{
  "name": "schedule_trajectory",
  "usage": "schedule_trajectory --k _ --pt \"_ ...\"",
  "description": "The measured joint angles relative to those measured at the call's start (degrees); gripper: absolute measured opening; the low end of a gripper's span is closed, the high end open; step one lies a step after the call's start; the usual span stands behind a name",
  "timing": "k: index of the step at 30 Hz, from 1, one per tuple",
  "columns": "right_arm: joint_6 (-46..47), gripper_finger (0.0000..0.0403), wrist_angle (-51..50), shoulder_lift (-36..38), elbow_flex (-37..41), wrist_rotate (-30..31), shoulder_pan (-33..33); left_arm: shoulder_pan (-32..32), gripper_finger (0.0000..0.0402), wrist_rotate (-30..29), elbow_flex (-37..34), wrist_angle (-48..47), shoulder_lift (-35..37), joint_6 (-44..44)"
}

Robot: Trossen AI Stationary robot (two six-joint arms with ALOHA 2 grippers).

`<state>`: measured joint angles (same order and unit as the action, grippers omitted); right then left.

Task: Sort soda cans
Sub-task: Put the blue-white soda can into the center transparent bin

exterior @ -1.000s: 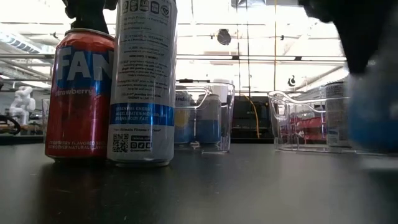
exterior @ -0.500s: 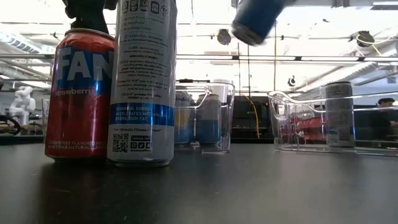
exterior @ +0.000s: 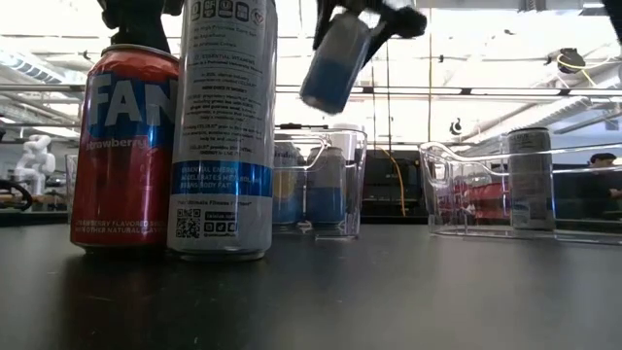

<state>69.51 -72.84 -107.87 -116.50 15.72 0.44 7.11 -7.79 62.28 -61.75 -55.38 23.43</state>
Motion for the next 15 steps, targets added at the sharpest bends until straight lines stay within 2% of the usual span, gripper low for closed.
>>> schedule_trajectory --k 8,15 --pt "-3.2 0.0279 -9.9 -12.9 -11.5 -5.0 -4.9 0.0 0.0258 -0.7 0.0 -0.1 0.0 -0.2" --pt "-5.8 0.0281 -10.5 -19.0 -12.5 -7.3 -6.9 0.0 0.0258 -0.7 0.0 -0.3 0.0 -0.4"
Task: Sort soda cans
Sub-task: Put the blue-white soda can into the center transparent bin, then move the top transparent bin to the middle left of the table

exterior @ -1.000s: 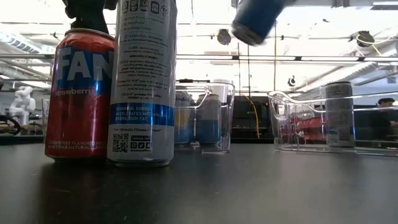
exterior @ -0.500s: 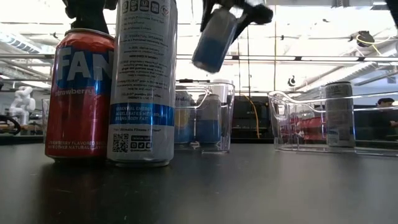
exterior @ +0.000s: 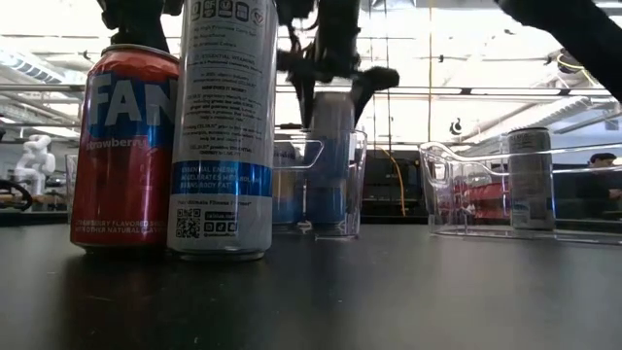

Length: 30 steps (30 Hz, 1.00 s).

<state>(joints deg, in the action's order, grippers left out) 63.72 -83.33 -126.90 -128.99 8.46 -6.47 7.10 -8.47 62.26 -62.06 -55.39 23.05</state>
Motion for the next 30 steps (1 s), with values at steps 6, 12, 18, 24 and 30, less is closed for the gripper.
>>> schedule_trajectory --k 6,12,18,24,30 --pt "-2.8 0.0307 1.4 -4.3 0.0 0.4 -0.3 0.0 0.0258 -0.5 0.0 -0.1 0.0 0.0" --pt "-4.6 0.0339 1.4 -6.3 0.0 1.5 -0.3 0.0 0.0258 -0.7 0.0 -0.1 0.0 0.0" --pt "-4.6 0.0341 2.0 -6.0 0.0 3.8 -0.4 0.0 0.0258 -0.8 0.0 -0.1 0.0 0.0" --pt "-4.8 0.0341 1.6 -3.0 0.0 3.6 -0.4 0.0 0.0258 -0.8 0.0 -0.1 0.0 0.0" --pt "-4.5 0.0341 2.1 4.1 0.0 3.7 -0.3 0.0 0.0258 -3.7 0.0 0.0 0.0 -11.2"
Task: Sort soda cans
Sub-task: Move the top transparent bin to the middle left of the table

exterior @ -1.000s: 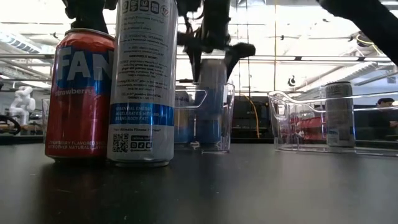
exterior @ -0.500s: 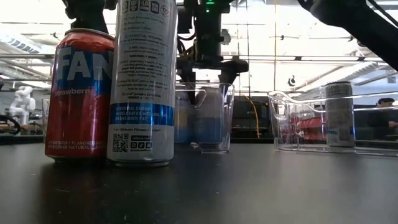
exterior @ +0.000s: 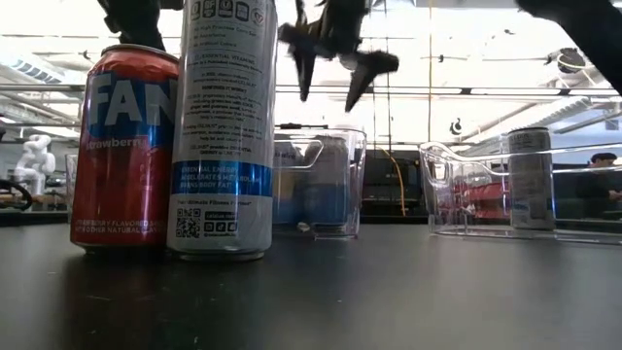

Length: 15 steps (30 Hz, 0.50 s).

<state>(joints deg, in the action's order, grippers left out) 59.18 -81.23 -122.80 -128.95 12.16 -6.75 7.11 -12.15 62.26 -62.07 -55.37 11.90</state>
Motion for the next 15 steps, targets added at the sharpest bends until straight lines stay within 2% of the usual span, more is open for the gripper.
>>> schedule_trajectory --k 3,7,12,15 --pt "0.0 0.0341 -0.2 4.4 0.0 0.8 1.1 0.0 0.0258 -1.3 0.0 2.6 0.0 -1.8" --pt "0.6 0.0341 -0.9 10.1 0.0 7.7 6.3 0.0 0.0258 -1.4 0.0 4.3 0.0 -1.0" --pt "13.5 0.0341 -8.8 14.4 0.0 18.1 15.8 0.0 0.0258 -1.4 0.0 6.5 0.0 1.2" --pt "19.6 0.0341 -8.4 16.4 1.5 23.5 22.0 0.0 0.0258 -1.4 0.0 6.4 0.0 1.3"
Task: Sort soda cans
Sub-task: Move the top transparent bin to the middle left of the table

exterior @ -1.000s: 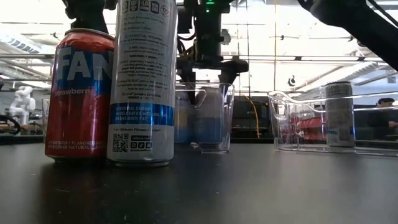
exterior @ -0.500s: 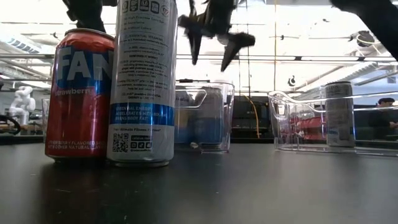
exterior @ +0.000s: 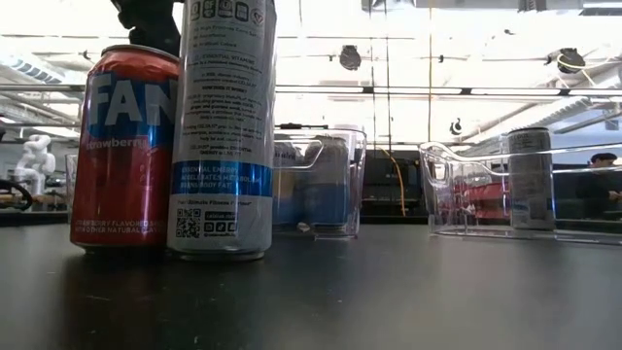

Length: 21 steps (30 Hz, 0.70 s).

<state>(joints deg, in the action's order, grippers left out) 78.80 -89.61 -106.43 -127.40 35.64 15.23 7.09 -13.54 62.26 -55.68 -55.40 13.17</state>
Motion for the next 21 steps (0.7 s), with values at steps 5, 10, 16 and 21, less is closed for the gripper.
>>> schedule_trajectory --k 5,10,16,21 --pt "10.1 0.0341 -0.5 0.3 1.3 5.4 6.1 0.0 0.0258 0.1 0.0 0.0 0.0 0.0" --pt "21.0 0.0333 -0.3 0.0 8.0 0.3 7.1 0.0 0.0258 2.7 0.0 -0.1 0.0 0.0" --pt "30.9 0.0243 -0.5 0.0 17.9 -11.2 6.9 0.0 0.0258 2.9 0.0 0.1 0.0 -2.0" --pt "25.9 0.0132 -0.4 3.8 22.5 -15.6 4.6 0.0 0.0258 3.0 0.0 1.2 0.0 -3.0"
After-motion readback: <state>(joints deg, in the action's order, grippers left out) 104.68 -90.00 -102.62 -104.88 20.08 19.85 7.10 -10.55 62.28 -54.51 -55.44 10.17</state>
